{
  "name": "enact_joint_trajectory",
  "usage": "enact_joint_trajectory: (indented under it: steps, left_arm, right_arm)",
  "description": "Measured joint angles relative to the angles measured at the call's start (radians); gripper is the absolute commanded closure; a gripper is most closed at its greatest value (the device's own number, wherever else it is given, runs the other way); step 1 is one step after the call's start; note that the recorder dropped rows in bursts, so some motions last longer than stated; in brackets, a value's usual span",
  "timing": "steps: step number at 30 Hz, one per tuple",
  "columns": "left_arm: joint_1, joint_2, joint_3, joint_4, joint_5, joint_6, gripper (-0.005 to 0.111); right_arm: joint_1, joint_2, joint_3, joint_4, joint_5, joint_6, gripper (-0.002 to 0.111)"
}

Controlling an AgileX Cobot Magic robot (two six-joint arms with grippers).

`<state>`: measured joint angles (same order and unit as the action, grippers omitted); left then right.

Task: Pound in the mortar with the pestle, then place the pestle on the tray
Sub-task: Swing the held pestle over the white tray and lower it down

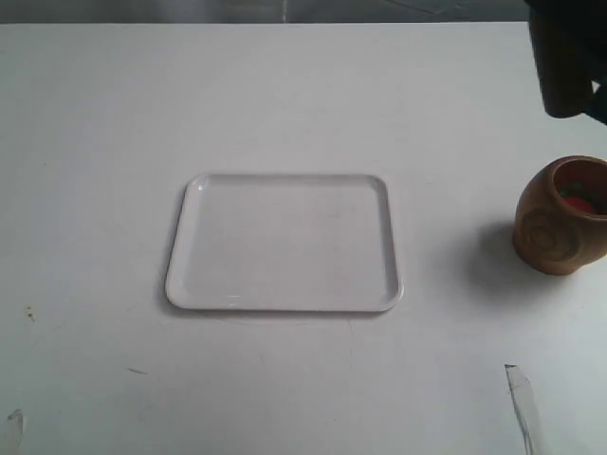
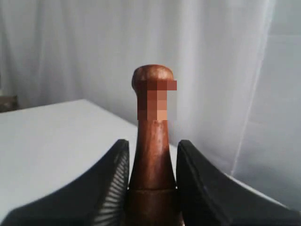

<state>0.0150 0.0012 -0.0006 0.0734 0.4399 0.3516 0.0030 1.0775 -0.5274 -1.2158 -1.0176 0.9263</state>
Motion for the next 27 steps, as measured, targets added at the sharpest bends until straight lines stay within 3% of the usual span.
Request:
enact_joint_trajectory:
  steps: [3,9,14,23,27]
  left_arm:
    - [0.000,0.000,0.000,0.000,0.000,0.000,0.107]
    - [0.000,0.000,0.000,0.000,0.000,0.000,0.107]
    - [0.000,0.000,0.000,0.000,0.000,0.000,0.107]
    - [0.000,0.000,0.000,0.000,0.000,0.000,0.107]
    - [0.000,0.000,0.000,0.000,0.000,0.000,0.107]
  right_arm:
    - [0.092,0.038,-0.101,-0.155,0.072,0.117,0.108]
    - [0.439,0.138,-0.271,-0.447,0.417,0.282,0.108]
    - [0.643,0.287,-0.382,-0.521,0.581,0.345,0.108]
    - [0.683,0.634,-0.490,-0.525,0.600,0.342,0.108]
    - [0.707,0.732,-0.490,-0.531,0.772,0.244,0.108]
